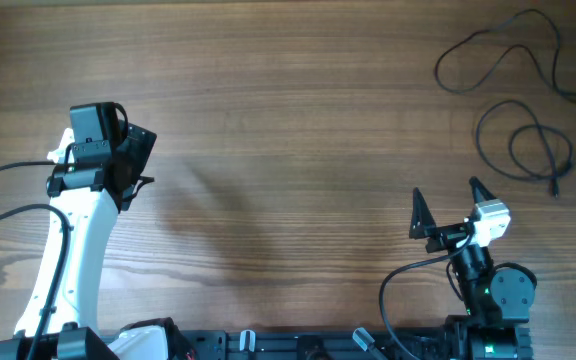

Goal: Untangle cables

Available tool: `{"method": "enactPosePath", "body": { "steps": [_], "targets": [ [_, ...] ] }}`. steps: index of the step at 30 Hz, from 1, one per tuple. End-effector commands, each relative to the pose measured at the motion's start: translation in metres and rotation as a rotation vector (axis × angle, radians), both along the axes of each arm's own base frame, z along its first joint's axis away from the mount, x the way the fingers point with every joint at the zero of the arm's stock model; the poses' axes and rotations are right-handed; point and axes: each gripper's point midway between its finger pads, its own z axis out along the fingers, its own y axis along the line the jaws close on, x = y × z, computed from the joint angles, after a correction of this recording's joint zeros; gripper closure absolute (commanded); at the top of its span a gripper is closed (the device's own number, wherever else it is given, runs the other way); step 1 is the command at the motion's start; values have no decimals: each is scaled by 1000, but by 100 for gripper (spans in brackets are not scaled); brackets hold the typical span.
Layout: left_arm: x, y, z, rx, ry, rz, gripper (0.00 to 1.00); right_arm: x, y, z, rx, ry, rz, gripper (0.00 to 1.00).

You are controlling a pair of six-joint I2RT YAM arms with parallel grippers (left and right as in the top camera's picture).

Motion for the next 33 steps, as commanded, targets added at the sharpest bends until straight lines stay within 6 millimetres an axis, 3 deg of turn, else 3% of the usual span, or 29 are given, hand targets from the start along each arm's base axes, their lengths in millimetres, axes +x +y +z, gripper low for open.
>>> {"method": "enactPosePath", "body": {
  "steps": [1, 9, 12, 33],
  "targets": [
    [-1, 2, 0, -3, -1, 18, 0, 0, -5, 2, -170, -43, -31, 0],
    [-1, 2, 0, -3, -1, 18, 0, 1, -13, 1, -174, -35, -79, 0],
    [-1, 2, 0, -3, -1, 18, 0, 2, -33, 0, -34, -5, -195, 1],
    [-1, 2, 0, -3, -1, 18, 0, 3, -33, 0, -32, -5, -195, 0]
  ]
}}
